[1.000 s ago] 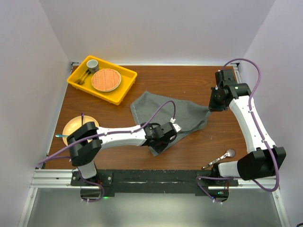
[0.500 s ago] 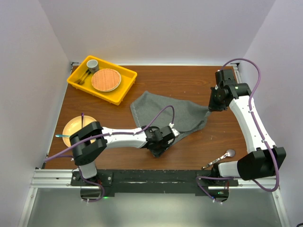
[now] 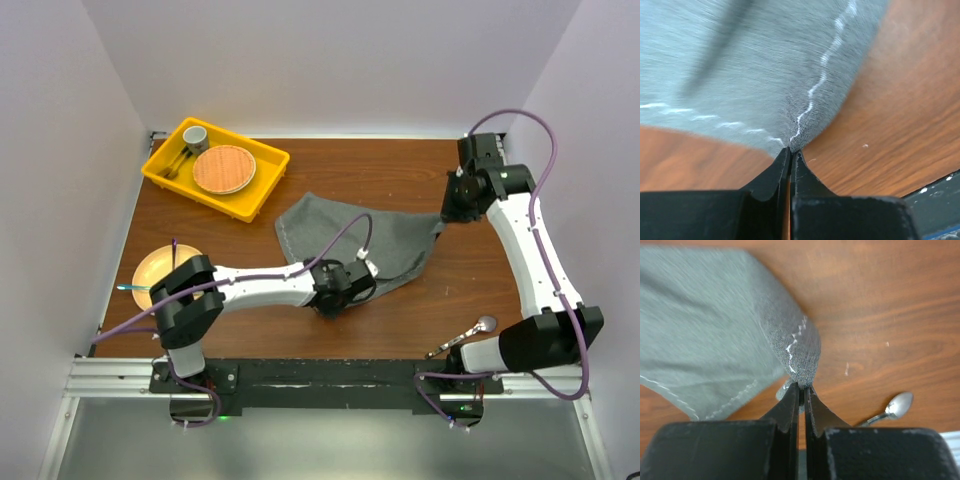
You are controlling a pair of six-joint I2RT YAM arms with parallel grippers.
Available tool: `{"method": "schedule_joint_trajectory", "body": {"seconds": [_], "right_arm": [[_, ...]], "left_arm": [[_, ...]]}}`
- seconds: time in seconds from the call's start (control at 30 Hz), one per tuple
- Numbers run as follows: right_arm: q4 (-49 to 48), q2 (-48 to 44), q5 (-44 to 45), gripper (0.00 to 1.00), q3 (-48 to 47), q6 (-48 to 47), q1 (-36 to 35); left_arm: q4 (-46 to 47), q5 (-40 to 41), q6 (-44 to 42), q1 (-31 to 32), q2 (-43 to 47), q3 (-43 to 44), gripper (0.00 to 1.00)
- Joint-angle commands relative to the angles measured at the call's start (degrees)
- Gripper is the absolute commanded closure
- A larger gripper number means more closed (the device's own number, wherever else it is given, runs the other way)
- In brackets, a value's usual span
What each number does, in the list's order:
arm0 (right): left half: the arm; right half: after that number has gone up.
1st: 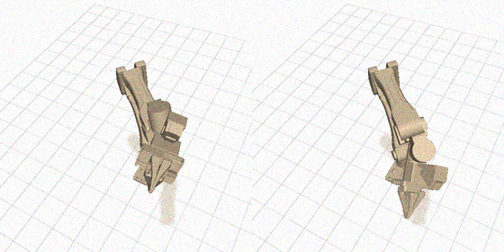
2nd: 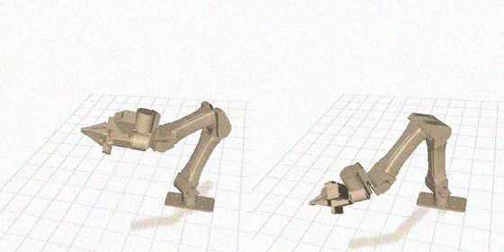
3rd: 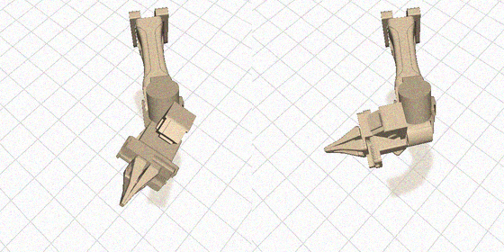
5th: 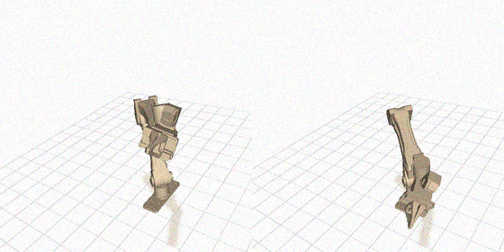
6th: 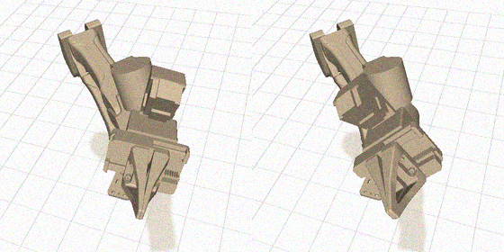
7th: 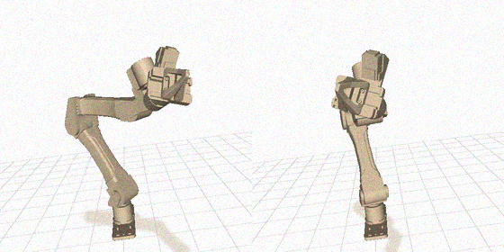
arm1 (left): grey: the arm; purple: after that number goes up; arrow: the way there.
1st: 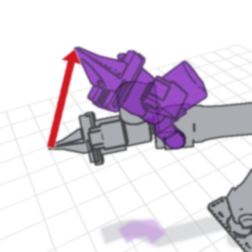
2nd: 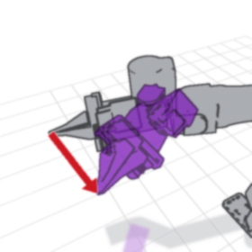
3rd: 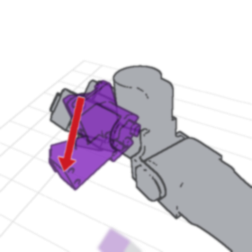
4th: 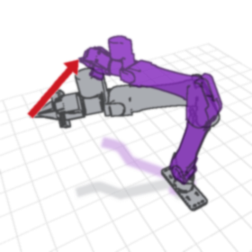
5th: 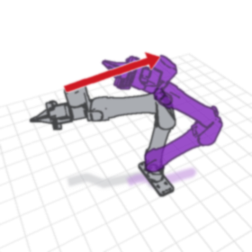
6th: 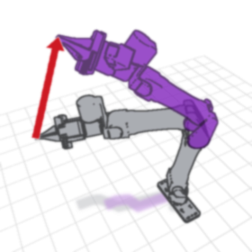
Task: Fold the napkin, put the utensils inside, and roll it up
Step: Flatten the napkin out
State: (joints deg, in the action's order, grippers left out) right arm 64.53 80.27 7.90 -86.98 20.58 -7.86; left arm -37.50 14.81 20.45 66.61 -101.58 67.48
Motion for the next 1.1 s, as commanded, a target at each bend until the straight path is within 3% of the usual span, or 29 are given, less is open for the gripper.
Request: {"method": "schedule_joint_trajectory", "body": {"seconds": [0.0,0.13,0.33,0.57,0.77,0.9,1.03,1.07], "right_arm": [[0.9,0.2,0.4,1.0,-10.5,3.1,-0.1],[1.7,-2.7,2.5,1.0,-19.6,3.7,0.0],[-7.0,-18.6,1.9,1.0,-17.7,2.4,0.0],[-15.7,-35.7,-12.7,1.0,-12.6,-2.6,0.0],[-14.0,-37.7,-16.2,1.0,-20.4,-3.9,0.0],[-14.8,-35.9,-12.1,1.0,-23.9,-0.7,0.0],[-16.8,-34.0,2.3,1.0,-19.3,3.6,0.0],[-15.8,-32.7,5.0,1.0,-18.6,5.3,-0.1]], "left_arm": [[-12.8,13.7,1.2,-2.5,4.8,16.4,1.0],[-17.1,23.0,-2.9,-4.1,9.4,34.3,1.0],[-14.1,28.3,-11.9,-4.0,16.7,48.9,1.0],[0.3,24.0,-23.1,-3.7,32.7,44.1,1.0],[4.9,19.0,-25.9,-3.7,37.6,44.7,1.0],[8.9,22.3,-26.8,-3.8,37.3,41.3,1.0],[13.4,32.5,-27.0,-4.9,34.7,34.4,1.0],[14.0,32.3,-26.3,-8.9,32.7,32.6,1.0]]}}
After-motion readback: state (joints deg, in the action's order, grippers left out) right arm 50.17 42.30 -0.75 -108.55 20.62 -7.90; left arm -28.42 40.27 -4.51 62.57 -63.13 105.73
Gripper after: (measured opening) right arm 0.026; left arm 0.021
